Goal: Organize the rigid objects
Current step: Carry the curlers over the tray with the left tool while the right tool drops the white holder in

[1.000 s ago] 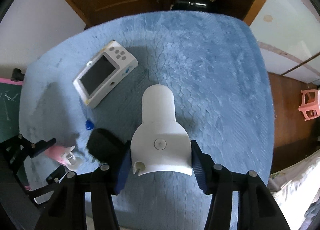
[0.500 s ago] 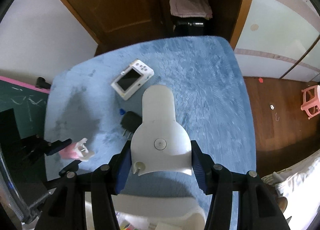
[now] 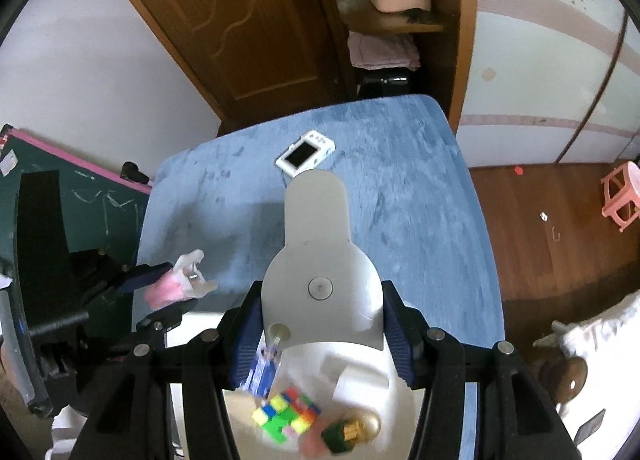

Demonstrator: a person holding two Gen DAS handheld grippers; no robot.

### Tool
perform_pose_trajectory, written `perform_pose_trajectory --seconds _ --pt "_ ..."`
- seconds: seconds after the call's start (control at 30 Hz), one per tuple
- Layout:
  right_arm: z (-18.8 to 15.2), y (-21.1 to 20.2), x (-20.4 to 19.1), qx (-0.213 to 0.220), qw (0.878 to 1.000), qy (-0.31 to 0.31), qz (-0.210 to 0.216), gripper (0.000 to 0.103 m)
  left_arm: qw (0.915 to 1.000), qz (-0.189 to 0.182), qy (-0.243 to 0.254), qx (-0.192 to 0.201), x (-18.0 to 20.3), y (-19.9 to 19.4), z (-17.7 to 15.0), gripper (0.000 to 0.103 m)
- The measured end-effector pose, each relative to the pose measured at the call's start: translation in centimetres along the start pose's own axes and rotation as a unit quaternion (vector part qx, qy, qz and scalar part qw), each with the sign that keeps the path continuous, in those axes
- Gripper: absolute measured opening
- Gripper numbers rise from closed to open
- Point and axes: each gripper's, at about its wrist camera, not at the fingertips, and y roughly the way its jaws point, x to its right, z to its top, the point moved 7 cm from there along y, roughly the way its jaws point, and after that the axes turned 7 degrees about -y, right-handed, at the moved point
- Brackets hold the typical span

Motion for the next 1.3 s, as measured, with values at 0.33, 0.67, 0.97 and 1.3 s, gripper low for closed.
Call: perform_pose_trajectory --seconds 0.33,0.67,0.97,1.3 --pt "-7.1 -0.9 -1.3 -0.021 0.999 0.013 -0.024 0.056 0.9998 -0.007 -0.02 -0.001 3.3 -1.5 -5.0 0.035" --pt "-11.2 0.5 -2.4 -0.053 0.998 0.006 -0.044 0.056 0.9994 0.001 -0.02 -0.027 5.3 0.0 -8.8 0.035" --pt "-12.8 2.1 -2.9 -0.078 0.995 -0.008 -0.057 0.056 0.9984 0.005 -0.022 -0.053 6.2 1.8 -10.4 0.035" --pt "-13.9 3.6 -3.0 -0.106 0.992 -0.018 -0.061 0.056 0.9972 0.003 -0.025 -0.07 6.5 3.0 -11.2 0.035"
